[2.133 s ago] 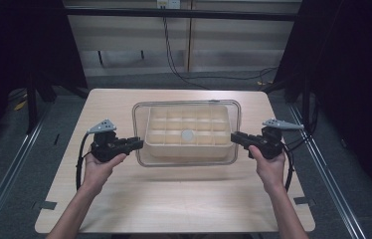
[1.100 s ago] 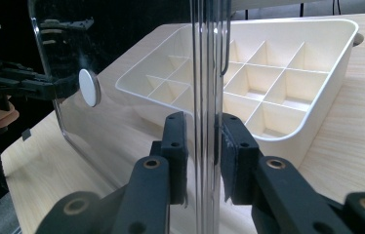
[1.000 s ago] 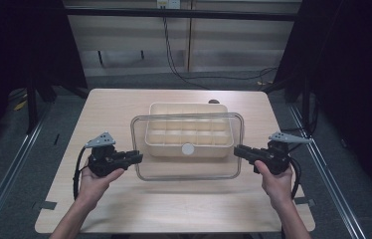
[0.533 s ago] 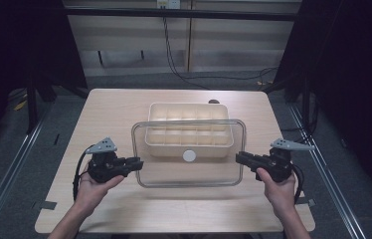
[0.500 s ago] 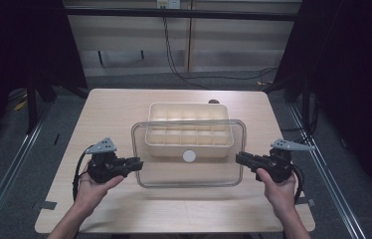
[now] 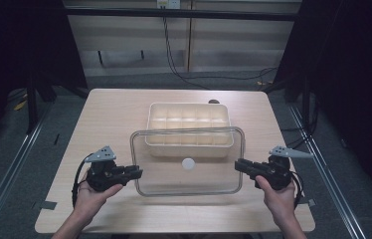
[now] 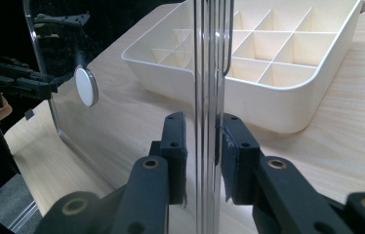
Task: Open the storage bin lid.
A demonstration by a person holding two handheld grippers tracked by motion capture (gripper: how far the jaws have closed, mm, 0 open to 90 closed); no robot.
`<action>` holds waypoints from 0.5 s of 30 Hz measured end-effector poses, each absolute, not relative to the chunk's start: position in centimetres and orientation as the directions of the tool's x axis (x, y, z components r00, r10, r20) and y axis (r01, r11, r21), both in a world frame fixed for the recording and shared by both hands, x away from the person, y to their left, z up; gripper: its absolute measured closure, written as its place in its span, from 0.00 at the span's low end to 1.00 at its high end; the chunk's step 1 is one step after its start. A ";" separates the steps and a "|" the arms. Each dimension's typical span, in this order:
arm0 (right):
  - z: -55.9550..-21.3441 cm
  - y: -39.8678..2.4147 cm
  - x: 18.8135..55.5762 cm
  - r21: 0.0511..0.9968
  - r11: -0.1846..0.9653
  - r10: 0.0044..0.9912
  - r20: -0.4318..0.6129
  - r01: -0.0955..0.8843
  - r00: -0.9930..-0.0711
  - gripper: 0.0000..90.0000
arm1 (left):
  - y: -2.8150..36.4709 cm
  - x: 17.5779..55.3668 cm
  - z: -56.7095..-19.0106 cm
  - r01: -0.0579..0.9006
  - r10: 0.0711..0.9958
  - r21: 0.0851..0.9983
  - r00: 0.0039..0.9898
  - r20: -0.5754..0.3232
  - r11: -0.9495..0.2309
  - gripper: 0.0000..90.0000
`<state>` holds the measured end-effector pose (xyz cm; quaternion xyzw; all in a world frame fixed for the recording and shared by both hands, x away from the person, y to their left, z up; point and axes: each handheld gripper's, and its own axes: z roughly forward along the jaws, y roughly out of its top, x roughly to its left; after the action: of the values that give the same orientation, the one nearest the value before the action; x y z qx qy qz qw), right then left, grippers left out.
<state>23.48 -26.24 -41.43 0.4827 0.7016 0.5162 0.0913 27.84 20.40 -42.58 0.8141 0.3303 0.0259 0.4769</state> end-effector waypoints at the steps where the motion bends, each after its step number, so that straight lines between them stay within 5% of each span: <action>1: -41.5 -26.2 23.3 0.813 0.002 0.769 0.371 0.583 -0.520 0.82 | 20.5 27.7 -42.6 0.512 0.558 0.795 0.783 -0.276 -0.325 0.82; 15: -41.8 -25.2 21.9 0.804 0.029 0.755 0.372 0.594 -0.541 0.83 | 21.6 26.0 -42.8 0.531 0.570 0.779 0.772 -0.282 -0.333 0.82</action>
<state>21.87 -25.20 -41.80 0.4727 0.7130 0.5118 0.0787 25.97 21.56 -42.81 0.8161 0.3373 0.0211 0.4687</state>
